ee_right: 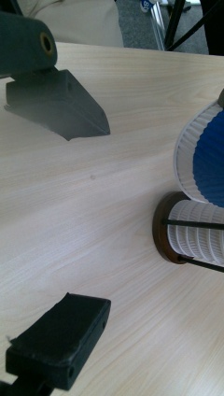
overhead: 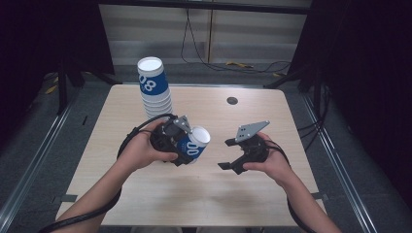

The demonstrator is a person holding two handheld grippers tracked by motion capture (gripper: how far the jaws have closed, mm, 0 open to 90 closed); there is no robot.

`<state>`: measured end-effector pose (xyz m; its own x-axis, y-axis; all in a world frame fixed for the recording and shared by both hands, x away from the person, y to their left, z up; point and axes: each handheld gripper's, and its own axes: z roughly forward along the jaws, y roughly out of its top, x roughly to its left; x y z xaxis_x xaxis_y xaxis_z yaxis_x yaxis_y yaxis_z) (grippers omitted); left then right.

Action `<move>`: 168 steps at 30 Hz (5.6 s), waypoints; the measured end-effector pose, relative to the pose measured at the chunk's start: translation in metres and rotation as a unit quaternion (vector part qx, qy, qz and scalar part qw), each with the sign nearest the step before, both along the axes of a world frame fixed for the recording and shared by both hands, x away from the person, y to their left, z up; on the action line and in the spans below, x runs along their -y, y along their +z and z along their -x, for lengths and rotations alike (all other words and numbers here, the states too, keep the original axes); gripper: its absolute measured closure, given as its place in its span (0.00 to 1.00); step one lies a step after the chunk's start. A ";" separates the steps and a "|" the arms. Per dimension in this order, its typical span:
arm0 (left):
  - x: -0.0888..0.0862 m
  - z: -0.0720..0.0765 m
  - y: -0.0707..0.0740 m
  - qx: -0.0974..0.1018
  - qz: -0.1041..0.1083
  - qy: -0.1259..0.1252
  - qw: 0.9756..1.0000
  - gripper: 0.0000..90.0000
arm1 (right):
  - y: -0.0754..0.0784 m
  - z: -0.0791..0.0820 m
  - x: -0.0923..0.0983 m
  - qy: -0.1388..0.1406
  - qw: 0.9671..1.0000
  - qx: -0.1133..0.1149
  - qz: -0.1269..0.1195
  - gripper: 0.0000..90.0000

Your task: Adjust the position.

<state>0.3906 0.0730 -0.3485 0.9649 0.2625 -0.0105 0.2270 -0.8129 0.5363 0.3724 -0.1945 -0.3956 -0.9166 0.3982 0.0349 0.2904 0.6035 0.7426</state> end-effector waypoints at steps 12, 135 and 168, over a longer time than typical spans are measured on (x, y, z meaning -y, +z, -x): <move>0.007 0.002 -0.012 -0.008 -0.022 -0.008 1.000 0.28 | -0.007 0.003 0.001 0.001 1.000 -0.001 0.002 0.15; 0.014 0.005 -0.070 -0.038 0.074 -0.008 0.997 0.20 | -0.007 0.003 0.007 0.007 0.996 -0.025 -0.082 0.31; 0.018 0.010 -0.091 -0.050 0.171 0.010 0.984 0.19 | -0.007 0.005 0.016 -0.006 0.991 -0.031 -0.131 0.31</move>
